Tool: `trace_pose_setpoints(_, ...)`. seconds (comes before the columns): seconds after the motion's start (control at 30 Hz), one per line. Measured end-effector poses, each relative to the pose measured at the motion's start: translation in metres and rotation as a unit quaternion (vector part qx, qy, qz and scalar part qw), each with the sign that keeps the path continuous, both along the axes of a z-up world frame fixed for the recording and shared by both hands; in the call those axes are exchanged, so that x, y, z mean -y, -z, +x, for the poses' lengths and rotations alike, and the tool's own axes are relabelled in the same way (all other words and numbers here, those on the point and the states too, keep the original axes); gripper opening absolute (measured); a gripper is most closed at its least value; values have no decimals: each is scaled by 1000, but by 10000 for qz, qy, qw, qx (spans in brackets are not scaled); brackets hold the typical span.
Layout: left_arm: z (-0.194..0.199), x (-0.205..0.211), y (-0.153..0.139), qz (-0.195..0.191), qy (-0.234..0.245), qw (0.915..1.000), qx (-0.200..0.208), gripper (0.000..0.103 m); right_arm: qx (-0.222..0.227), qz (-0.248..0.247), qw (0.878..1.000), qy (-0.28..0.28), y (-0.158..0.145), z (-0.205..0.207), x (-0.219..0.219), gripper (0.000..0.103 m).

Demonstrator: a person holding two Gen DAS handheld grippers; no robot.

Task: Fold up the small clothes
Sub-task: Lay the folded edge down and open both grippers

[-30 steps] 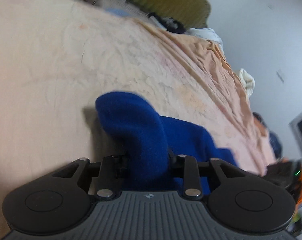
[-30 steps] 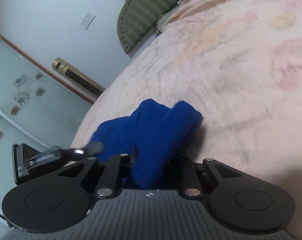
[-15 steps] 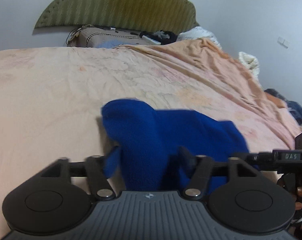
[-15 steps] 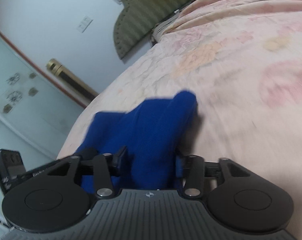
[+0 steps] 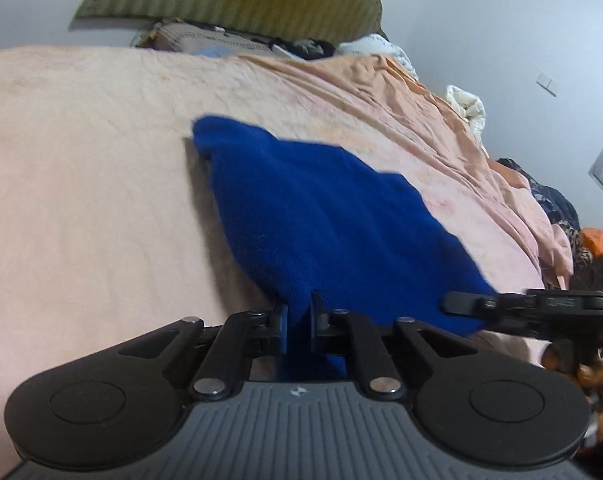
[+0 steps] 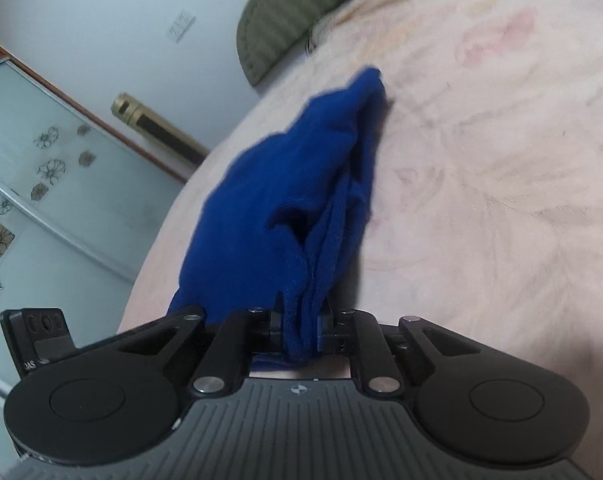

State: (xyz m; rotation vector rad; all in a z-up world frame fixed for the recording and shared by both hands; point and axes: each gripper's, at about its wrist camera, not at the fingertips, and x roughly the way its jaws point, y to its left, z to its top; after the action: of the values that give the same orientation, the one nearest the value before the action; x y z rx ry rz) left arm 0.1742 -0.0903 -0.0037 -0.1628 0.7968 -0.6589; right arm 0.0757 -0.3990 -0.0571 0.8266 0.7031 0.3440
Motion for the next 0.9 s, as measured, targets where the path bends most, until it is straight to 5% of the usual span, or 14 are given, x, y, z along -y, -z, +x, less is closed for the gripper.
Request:
trace_pose_setpoints(0.1, -5, 0, 1, 218, 24, 9998, -6, 9, 133, 325, 9993, 85, -1, -16, -6, 16)
trace_pose_setpoints(0.27, -29, 7, -3, 682, -269, 9969, 277, 13, -323, -207, 9978, 544, 0, -20, -16, 29)
trace_pose_setpoints(0.33, -41, 10, -5, 846, -408, 9947, 423, 22, -115, -1084, 9889, 1009, -25, -37, -27, 34)
trace_pose_setpoints(0.4, -50, 14, -3, 1011, -555, 9923, 450, 36, 159, -2270, 9623, 1492, -50, -55, -51, 36)
trace_pose_setpoints(0.47, -58, 18, 0, 1124, -631, 9902, 546, 49, 488, -2775, 9476, 1505, -63, -66, -73, 43)
trace_pose_setpoints(0.57, -73, 22, 2, 1359, -809, 9844, 766, 64, 616, -2995, 9451, 1151, -62, -72, -92, 51)
trace_pose_setpoints(0.63, -79, 23, 3, 1395, -889, 9828, 820, 70, 295, -3360, 9336, 1208, -56, -64, -105, 52)
trace_pose_setpoints(0.7, -84, 21, 5, 1397, -962, 9821, 819, 73, 184, -3628, 9220, 1339, -50, -64, -112, 53)
trace_pose_setpoints(0.9, -92, 24, 12, 1496, -1110, 9796, 755, 73, 342, -3636, 9225, 1246, -48, -70, -118, 61)
